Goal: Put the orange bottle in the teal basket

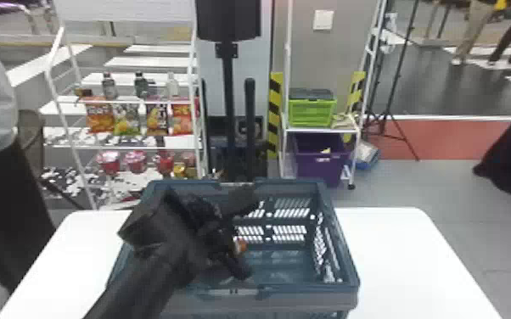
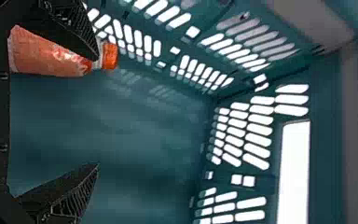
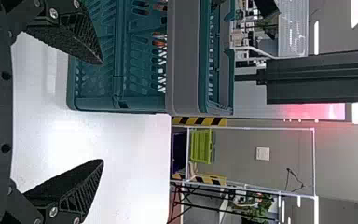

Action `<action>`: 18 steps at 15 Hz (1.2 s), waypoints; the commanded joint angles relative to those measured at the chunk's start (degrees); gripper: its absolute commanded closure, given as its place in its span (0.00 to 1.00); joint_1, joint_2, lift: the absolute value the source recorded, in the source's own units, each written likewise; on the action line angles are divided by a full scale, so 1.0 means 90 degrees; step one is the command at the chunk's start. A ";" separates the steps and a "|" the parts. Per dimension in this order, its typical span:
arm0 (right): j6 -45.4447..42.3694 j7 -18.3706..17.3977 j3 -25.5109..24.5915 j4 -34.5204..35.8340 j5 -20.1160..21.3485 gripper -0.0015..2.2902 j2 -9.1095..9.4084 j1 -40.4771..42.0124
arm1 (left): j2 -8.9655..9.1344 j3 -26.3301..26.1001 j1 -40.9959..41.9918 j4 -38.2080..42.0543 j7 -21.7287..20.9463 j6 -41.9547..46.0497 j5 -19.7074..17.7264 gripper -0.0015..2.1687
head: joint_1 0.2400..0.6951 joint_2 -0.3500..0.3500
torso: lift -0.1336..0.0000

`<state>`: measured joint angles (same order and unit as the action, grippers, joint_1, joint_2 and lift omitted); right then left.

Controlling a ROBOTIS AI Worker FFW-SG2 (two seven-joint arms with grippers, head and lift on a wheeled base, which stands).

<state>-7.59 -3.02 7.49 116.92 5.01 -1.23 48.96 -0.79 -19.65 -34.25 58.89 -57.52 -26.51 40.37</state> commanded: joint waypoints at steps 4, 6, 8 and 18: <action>-0.0001 0.0003 -0.0002 -0.0002 0.0000 0.06 -0.0020 0.0000 | -0.0030 0.1148 0.0885 0.2538 -0.0299 -0.0781 -0.0189 0.04 | 0.57 0.50 | 1.00; -0.0001 -0.0006 -0.0002 0.0007 -0.0020 0.06 -0.0049 -0.0010 | 0.0048 0.1822 0.1383 0.3788 -0.0289 -0.1308 -0.0530 0.04 | 0.57 0.50 | 1.00; -0.0001 0.0003 -0.0002 0.0056 -0.0049 0.06 -0.0108 -0.0010 | 0.0104 0.2505 0.2096 0.5117 -0.0172 -0.1777 -0.1087 0.04 | 0.57 0.50 | 1.00; -0.0001 0.0023 0.0086 0.0398 -0.0254 0.06 -0.0498 0.0019 | 0.0104 0.4390 0.6666 0.8661 0.1752 -0.0429 -0.3919 0.05 | 0.57 0.50 | 1.00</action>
<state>-7.60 -2.81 8.02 120.26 2.90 -5.24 49.14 -0.09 18.79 20.52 135.92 -42.20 -38.12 7.77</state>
